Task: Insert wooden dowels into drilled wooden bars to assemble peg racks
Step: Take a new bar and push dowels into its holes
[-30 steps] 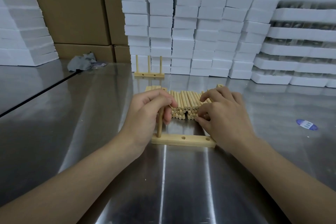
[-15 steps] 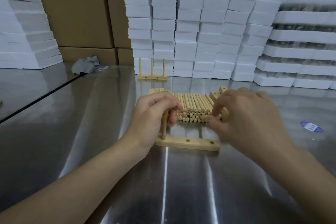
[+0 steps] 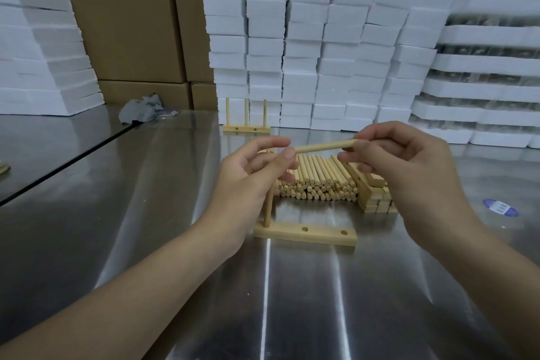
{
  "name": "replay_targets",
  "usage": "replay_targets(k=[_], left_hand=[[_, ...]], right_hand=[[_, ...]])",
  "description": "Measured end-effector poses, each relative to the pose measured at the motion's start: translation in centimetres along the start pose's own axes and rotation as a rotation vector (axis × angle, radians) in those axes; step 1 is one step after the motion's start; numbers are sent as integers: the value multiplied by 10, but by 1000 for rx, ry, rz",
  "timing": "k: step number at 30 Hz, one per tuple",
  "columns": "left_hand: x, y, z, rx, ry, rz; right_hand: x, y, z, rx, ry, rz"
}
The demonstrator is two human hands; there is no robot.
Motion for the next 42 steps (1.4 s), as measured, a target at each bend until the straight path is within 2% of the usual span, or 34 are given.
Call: replay_targets(k=[5,20,24,28,33,37,42], left_hand=[[4,-7,-6,-96,25,-29],[7,-8,-8,0,96,1],[8,-7,-6,34,71,45],[9,-3,-3,74,42,124],[9,-2,-1,104,47,134],[10,-4,-1,152,21,88],[9,-3,-1,162,48,102]], right_hand=[[-1,4,-8,27,18,13],[2,5,-19,81,68,72],[0,11,-25,227,178,160],[-4,18,-28,259,187,186],[-3,19,-29,66,74,154],[-11,30,-27,-183,-86,319],[-20,38,-35,-401,-143,428]])
Point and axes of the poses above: each hand's wrist, its own x-axis towards the middle knuckle, its own y-axis out of the palm, z = x × y, the point moved 6 cm from there along x, towards the middle knuckle, and after that the axes turned 4 degrees about -z, right-handed, at the moved point
